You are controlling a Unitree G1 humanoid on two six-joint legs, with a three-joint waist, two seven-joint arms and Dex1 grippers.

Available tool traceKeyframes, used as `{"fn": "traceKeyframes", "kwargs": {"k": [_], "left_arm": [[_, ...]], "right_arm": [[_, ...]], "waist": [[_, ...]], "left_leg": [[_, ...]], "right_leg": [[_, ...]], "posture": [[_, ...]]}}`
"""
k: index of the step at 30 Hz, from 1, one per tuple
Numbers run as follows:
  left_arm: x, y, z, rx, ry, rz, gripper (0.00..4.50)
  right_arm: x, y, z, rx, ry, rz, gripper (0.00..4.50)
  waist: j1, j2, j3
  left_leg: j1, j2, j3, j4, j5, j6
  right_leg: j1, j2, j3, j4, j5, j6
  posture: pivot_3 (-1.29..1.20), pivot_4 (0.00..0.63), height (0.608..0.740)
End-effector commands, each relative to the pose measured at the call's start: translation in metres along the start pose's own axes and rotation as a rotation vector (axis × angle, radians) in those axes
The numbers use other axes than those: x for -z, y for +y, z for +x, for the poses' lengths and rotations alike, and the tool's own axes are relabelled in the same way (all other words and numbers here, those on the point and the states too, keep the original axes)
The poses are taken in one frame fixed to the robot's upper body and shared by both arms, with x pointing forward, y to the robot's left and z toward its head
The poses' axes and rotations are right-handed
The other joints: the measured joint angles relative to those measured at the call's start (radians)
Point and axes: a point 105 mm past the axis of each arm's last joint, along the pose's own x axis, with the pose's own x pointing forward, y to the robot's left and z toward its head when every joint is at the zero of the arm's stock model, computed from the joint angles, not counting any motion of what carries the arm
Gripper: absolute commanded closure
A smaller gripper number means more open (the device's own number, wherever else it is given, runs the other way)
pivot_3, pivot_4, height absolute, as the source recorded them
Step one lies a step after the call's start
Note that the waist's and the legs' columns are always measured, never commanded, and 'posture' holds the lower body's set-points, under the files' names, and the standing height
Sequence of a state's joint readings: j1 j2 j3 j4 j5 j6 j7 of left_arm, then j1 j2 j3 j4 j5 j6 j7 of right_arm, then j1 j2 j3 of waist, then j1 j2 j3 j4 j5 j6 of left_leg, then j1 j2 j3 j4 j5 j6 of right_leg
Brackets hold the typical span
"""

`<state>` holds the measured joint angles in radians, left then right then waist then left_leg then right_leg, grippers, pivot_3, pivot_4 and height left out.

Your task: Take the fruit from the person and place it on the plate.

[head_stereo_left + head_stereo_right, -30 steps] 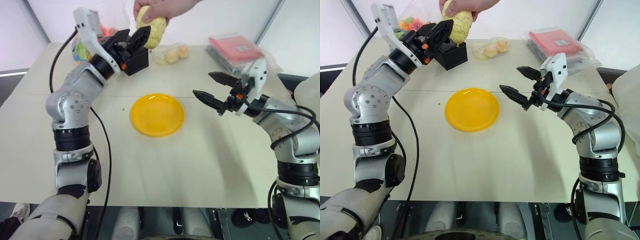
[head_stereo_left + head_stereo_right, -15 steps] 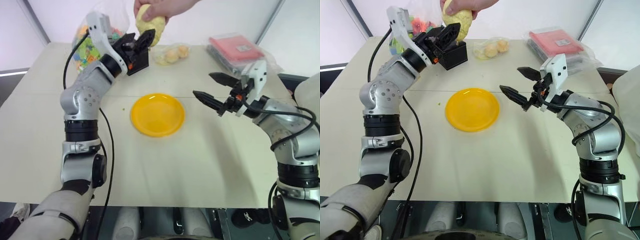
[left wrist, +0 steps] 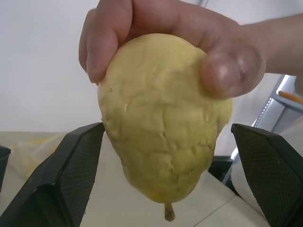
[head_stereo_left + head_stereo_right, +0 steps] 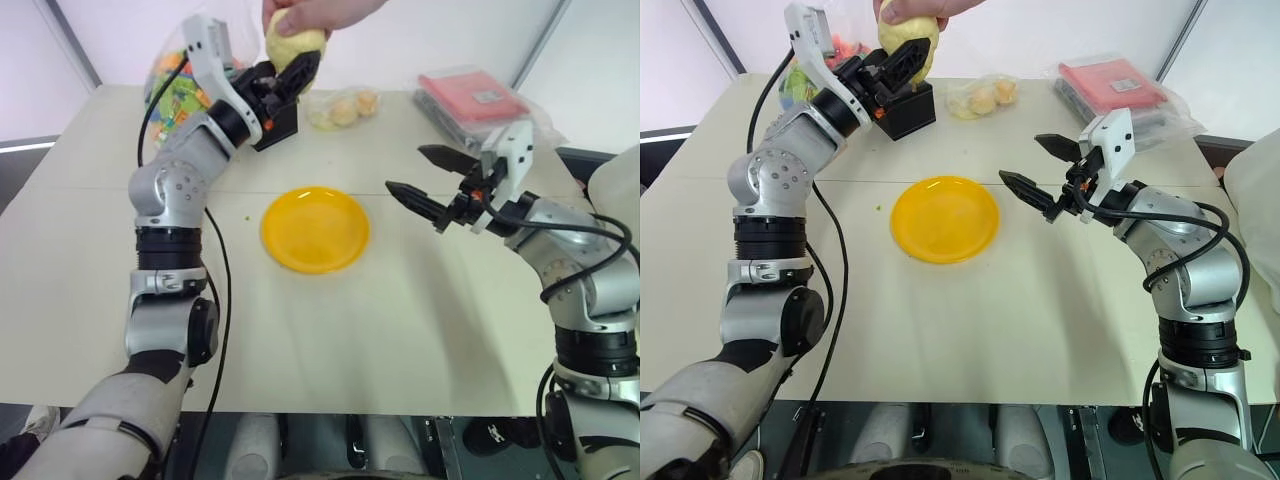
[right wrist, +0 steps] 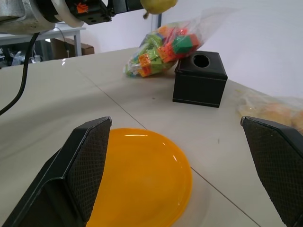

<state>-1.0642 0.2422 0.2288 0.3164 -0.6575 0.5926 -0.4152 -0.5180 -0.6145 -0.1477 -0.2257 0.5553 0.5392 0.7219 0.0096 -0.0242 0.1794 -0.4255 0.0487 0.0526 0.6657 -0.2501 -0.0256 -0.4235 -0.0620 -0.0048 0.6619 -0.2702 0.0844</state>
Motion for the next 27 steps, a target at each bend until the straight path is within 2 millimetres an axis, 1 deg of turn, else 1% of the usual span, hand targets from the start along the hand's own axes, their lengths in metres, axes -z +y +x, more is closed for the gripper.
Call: {"fn": "traceKeyframes", "kwargs": {"k": [1, 5, 8, 9, 10, 11, 21, 23, 25, 26, 27], "left_arm": [[-0.022, -0.011, 0.005, 0.042, -0.069, 0.043, 0.02], [-0.023, -0.01, 0.005, 0.037, -0.076, 0.043, 0.02], [-0.024, -0.009, 0.005, 0.034, -0.079, 0.046, 0.84], [-0.024, -0.009, 0.005, 0.034, -0.08, 0.046, 1.36], [-0.024, -0.009, 0.005, 0.035, -0.08, 0.047, 1.74], [-0.024, -0.009, 0.005, 0.038, -0.081, 0.048, 1.86], [-0.022, -0.009, 0.004, 0.035, -0.075, 0.041, 1.86], [-0.018, -0.008, 0.002, 0.03, -0.057, 0.027, 1.86], [-0.011, -0.007, -0.001, 0.02, -0.026, 0.002, 1.86], [0.006, -0.003, -0.008, -0.009, 0.053, -0.014, 1.86], [0.018, 0.0, -0.014, -0.03, 0.111, -0.023, 1.86]], "right_arm": [[-0.014, 0.002, -0.002, 0.002, -0.038, -0.051, 0.0], [-0.013, 0.002, -0.002, 0.007, -0.038, -0.052, 0.0], [-0.013, 0.001, -0.003, 0.014, -0.038, -0.054, 0.0], [-0.013, 0.001, -0.003, 0.016, -0.038, -0.055, 0.0], [-0.013, 0.001, -0.003, 0.017, -0.038, -0.055, 0.0], [-0.013, 0.001, -0.003, 0.018, -0.038, -0.056, 0.0], [-0.014, 0.0, -0.003, 0.028, -0.035, -0.06, 0.0], [-0.014, -0.001, -0.003, 0.031, -0.036, -0.061, 0.0], [-0.014, -0.001, -0.003, 0.032, -0.036, -0.063, 0.0], [-0.014, 0.0, -0.003, 0.032, -0.037, -0.062, 0.0], [-0.015, 0.001, -0.003, 0.031, -0.039, -0.062, 0.0]], "waist": [[0.0, 0.0, 0.0], [0.0, 0.0, 0.0], [0.001, 0.0, 0.0], [0.001, 0.0, 0.0], [0.001, 0.0, 0.0], [0.001, 0.0, 0.0], [0.0, 0.0, 0.0], [0.0, 0.0, 0.0], [0.0, 0.0, 0.0], [-0.001, 0.0, 0.0], [-0.002, 0.0, 0.0]], "left_leg": [[0.0, 0.0, 0.0, 0.0, 0.0, 0.0], [0.0, 0.0, 0.0, 0.0, 0.0, 0.0], [0.0, 0.0, 0.0, 0.0, 0.0, 0.0], [0.0, 0.0, 0.0, 0.0, 0.0, 0.0], [0.0, 0.0, 0.0, 0.0, 0.0, 0.0], [0.0, 0.0, 0.0, 0.0, 0.0, 0.0], [0.0, 0.0, 0.0, 0.0, 0.0, 0.0], [0.0, 0.0, 0.0, 0.0, 0.0, 0.0], [0.0, 0.0, 0.0, 0.0, 0.0, 0.0], [0.0, 0.0, 0.0, 0.0, 0.0, 0.0], [0.0, 0.0, 0.0, 0.0, 0.0, 0.0]], "right_leg": [[0.0, 0.0, 0.0, 0.0, 0.0, 0.0], [0.0, 0.0, 0.0, 0.0, 0.0, 0.0], [0.0, 0.0, 0.0, 0.0, 0.0, 0.0], [0.0, 0.0, 0.0, 0.0, 0.0, 0.0], [0.0, 0.0, 0.0, 0.0, 0.0, 0.0], [0.0, 0.0, 0.0, 0.0, 0.0, 0.0], [0.0, 0.0, 0.0, 0.0, 0.0, 0.0], [0.0, 0.0, 0.0, 0.0, 0.0, 0.0], [0.0, 0.0, 0.0, 0.0, 0.0, 0.0], [0.0, 0.0, 0.0, 0.0, 0.0, 0.0], [0.0, 0.0, 0.0, 0.0, 0.0, 0.0]], "posture": [[0.0, 0.15, 0.731], [0.0, 0.15, 0.731], [0.0, 0.15, 0.731], [0.0, 0.15, 0.731], [0.0, 0.15, 0.731], [0.0, 0.15, 0.731], [0.0, 0.15, 0.731], [0.0, 0.15, 0.731], [0.0, 0.15, 0.731], [0.0, 0.15, 0.731], [0.0, 0.15, 0.731]]}}
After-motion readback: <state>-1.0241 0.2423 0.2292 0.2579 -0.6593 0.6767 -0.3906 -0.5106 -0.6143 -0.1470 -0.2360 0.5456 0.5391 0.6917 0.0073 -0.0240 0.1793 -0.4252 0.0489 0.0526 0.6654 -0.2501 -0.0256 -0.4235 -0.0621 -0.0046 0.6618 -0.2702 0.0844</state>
